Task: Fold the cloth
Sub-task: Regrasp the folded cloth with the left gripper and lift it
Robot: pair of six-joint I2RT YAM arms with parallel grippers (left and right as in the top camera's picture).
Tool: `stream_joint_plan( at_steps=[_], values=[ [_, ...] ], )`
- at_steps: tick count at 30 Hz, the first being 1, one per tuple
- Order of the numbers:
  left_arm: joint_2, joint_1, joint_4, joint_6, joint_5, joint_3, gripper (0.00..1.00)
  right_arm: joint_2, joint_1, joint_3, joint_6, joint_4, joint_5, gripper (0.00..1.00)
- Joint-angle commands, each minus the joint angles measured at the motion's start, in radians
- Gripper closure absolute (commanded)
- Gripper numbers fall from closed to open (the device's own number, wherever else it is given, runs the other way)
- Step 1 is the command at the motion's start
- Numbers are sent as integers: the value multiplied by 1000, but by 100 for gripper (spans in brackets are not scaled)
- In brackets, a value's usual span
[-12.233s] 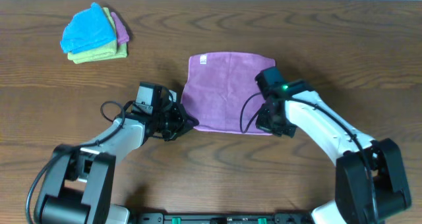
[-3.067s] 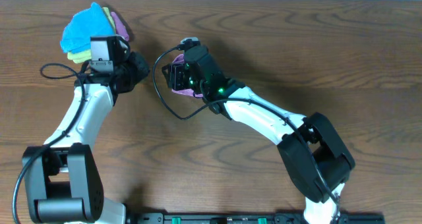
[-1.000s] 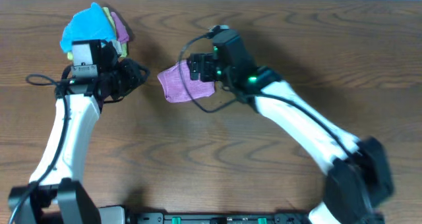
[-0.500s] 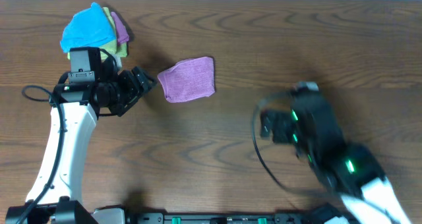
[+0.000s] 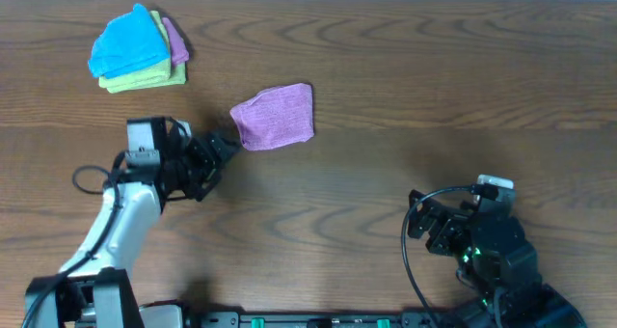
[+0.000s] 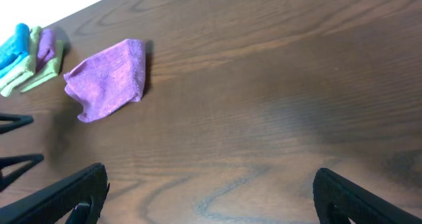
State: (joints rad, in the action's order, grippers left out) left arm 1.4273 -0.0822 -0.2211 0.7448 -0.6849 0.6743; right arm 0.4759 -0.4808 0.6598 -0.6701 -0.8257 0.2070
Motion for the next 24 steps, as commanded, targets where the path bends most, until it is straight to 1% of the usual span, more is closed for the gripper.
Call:
stream_joint_plan(
  at_steps=[1,3,6,9,10,11,13,16,24],
  values=[
    [0,-2,87,118,-19,-68,5,-2,3,-7,-13,-2,25,1],
    [2,-2,145,143,-19,-98,2,-2,3,-7,-14,-5,22,1],
    [13,0,206,158,-16,-124,5,-2,3,-7,-14,-32,-18,1],
    [34,18,242,161,-11,-129,5,-2,3,-8,-9,-61,-16,1],
    [50,34,268,162,-11,-129,5,-2,3,-8,-1,-60,-9,2],
    [68,51,299,166,-11,-129,5,-2,3,-8,15,-60,4,1],
    [116,90,369,206,1,-129,5,-2,3,-8,82,-57,23,1],
    [174,127,451,247,26,-129,5,-2,3,-8,118,-52,26,1],
    [338,149,683,337,78,-128,5,-2,3,-8,117,-52,-3,1]
  ],
)
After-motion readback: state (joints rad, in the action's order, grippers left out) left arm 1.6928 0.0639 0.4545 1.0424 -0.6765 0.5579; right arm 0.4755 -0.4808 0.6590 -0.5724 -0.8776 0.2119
